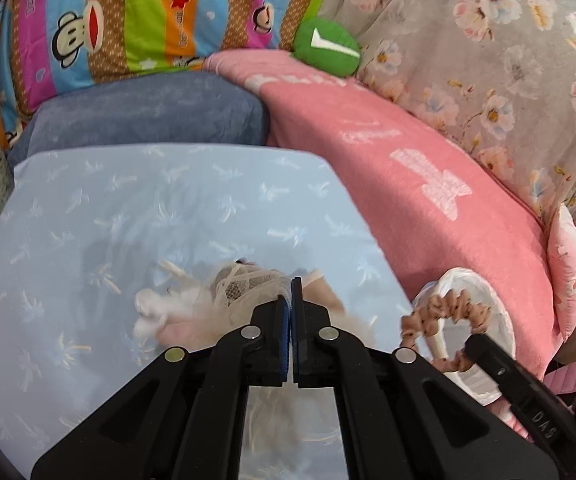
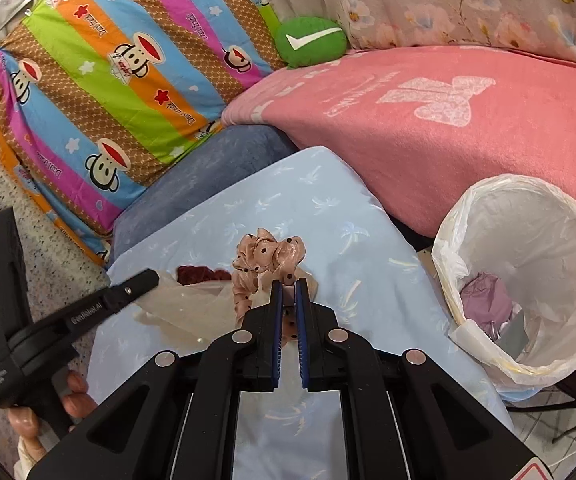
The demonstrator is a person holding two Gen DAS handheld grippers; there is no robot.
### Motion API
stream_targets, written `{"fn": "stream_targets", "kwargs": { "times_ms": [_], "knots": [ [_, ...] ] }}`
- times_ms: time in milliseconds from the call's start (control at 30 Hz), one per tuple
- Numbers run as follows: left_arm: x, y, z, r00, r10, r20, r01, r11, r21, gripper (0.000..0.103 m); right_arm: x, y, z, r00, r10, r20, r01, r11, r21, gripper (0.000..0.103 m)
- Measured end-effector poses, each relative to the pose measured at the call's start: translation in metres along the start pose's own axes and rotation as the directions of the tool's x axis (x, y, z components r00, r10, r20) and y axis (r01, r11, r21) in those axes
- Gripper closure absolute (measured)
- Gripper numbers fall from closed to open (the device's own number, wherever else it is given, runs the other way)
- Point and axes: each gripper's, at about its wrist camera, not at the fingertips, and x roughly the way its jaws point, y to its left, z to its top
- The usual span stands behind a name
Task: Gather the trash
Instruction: 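Carry both items over the bin and open both tools to drop them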
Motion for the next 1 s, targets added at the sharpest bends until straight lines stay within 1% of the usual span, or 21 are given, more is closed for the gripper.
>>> {"fn": "stream_targets", "kwargs": {
  "times_ms": [200,367,633,833,1000],
  "knots": [
    [-0.034,-0.022,0.015,0.996,-0.027,0.090,0.022,0.999,0.047,0.103,-0.024,0.011,0.003,0.999,0.016,0.040,-0.016,1.000,-0.021,0.097],
    [-0.046,-0.042,0.013,0.991,-0.057,0.123,0.045,0.995,0.091,0.103,-0.039,0.013,0.005,0.998,0.017,0.067,-0.016,1.000,-0.026,0.097],
    [-0.042,-0.082,0.006,0.988,-0.118,0.103,0.099,0.981,0.168,0.103,-0.063,-0.009,0.009,0.994,-0.005,0.109,0.004,1.000,0.003,0.097],
    [-0.034,-0.121,-0.001,0.982,-0.175,0.074,0.153,0.961,0.231,0.103,-0.082,-0.046,0.014,0.988,-0.062,0.143,0.054,0.997,0.056,0.097],
    [-0.017,-0.156,-0.007,0.975,-0.220,0.026,0.205,0.940,0.274,0.102,-0.097,-0.091,0.018,0.978,-0.129,0.163,0.109,0.986,0.123,0.097]
  ]
}}
